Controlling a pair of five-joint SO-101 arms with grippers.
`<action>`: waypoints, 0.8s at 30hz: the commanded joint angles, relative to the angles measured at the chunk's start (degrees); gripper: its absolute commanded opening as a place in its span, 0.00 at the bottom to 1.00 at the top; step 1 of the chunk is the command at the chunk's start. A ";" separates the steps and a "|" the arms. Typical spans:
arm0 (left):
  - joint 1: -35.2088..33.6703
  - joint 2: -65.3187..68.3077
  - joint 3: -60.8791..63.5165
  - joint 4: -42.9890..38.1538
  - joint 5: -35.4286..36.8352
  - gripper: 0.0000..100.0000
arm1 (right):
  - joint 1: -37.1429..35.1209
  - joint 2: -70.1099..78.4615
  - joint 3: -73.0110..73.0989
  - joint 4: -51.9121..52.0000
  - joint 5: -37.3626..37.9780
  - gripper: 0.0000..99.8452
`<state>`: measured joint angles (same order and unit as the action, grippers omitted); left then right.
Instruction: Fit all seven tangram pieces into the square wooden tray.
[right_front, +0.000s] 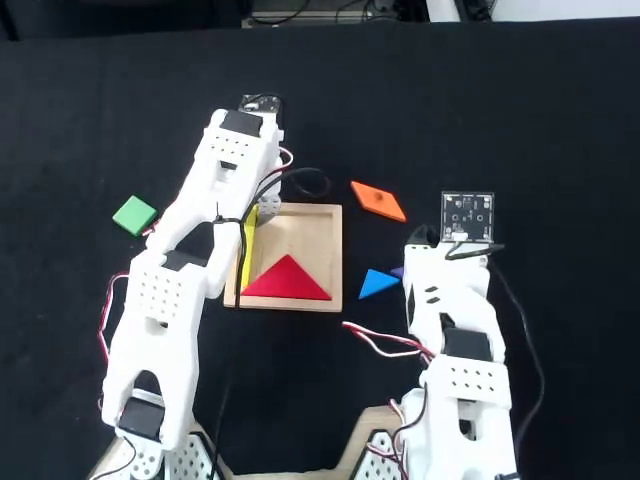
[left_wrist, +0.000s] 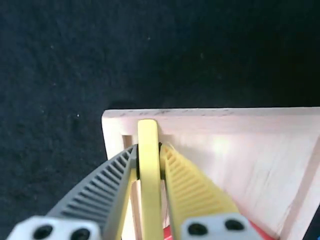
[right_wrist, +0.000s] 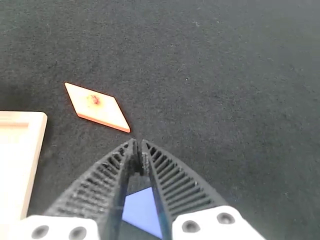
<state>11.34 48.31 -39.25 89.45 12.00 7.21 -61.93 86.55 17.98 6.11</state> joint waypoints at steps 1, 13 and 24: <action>-1.10 -0.88 -0.84 -0.09 0.00 0.03 | -0.79 -1.01 -0.92 -1.14 -0.09 0.01; -2.42 -1.32 -0.92 1.32 -2.37 0.12 | -0.79 -1.01 -1.01 -1.05 -0.09 0.01; -2.33 -1.41 -2.42 2.11 -2.73 0.28 | -0.79 -1.01 -1.01 -1.05 -0.09 0.01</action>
<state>9.58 48.31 -39.25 90.33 9.98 7.21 -61.93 86.55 17.98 6.11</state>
